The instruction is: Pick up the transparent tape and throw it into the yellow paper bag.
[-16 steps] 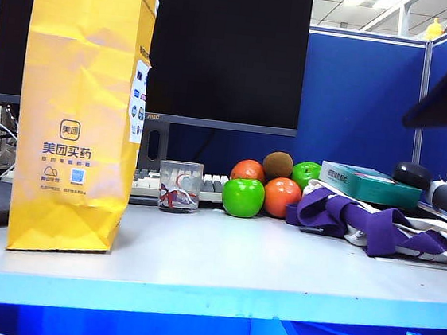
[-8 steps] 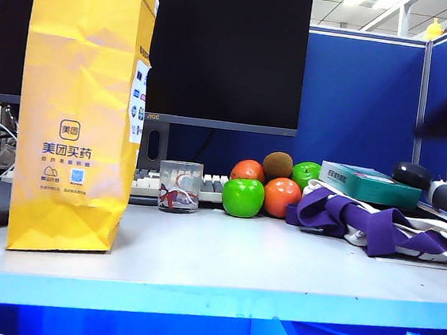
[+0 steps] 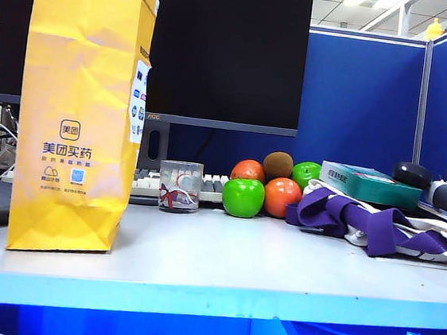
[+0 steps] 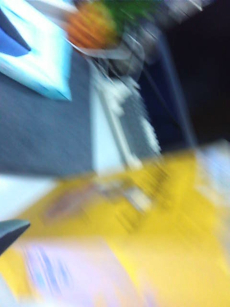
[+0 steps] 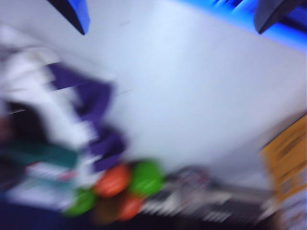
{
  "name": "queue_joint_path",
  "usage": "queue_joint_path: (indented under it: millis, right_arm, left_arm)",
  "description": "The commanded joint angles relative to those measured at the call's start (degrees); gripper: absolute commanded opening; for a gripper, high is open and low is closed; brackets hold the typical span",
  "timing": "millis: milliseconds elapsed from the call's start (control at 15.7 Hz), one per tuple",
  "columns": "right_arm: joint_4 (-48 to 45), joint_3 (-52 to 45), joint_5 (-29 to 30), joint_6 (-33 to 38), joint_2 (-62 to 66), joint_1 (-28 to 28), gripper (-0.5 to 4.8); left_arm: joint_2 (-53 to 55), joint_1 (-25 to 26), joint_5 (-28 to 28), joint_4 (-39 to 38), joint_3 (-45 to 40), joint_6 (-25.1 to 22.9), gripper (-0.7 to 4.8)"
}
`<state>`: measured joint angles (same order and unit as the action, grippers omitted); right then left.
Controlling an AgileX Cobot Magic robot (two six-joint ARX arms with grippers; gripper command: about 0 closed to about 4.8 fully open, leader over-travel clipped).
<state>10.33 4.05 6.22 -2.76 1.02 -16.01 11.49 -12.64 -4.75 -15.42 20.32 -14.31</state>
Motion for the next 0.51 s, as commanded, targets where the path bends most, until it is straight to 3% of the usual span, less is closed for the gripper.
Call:
queue_joint_path:
  millis: [64, 255, 510]
  right_arm:
    - [-0.6, 0.0, 0.0, 0.2, -0.9, 5.1, 4.79]
    - [-1.6, -2.8, 0.0, 0.2, -0.9, 8.8, 4.79]
    - [-1.7, -3.9, -0.1, 0.2, -0.9, 9.5, 4.79]
  left_arm:
    - [-3.5, 6.4, 0.5, 2.2, -4.7, 0.2, 4.79]
    - [-8.7, 8.4, 0.5, 2.2, -8.9, 0.2, 4.79]
    - [-11.2, 8.4, 0.9, 2.8, -10.9, 0.1, 4.79]
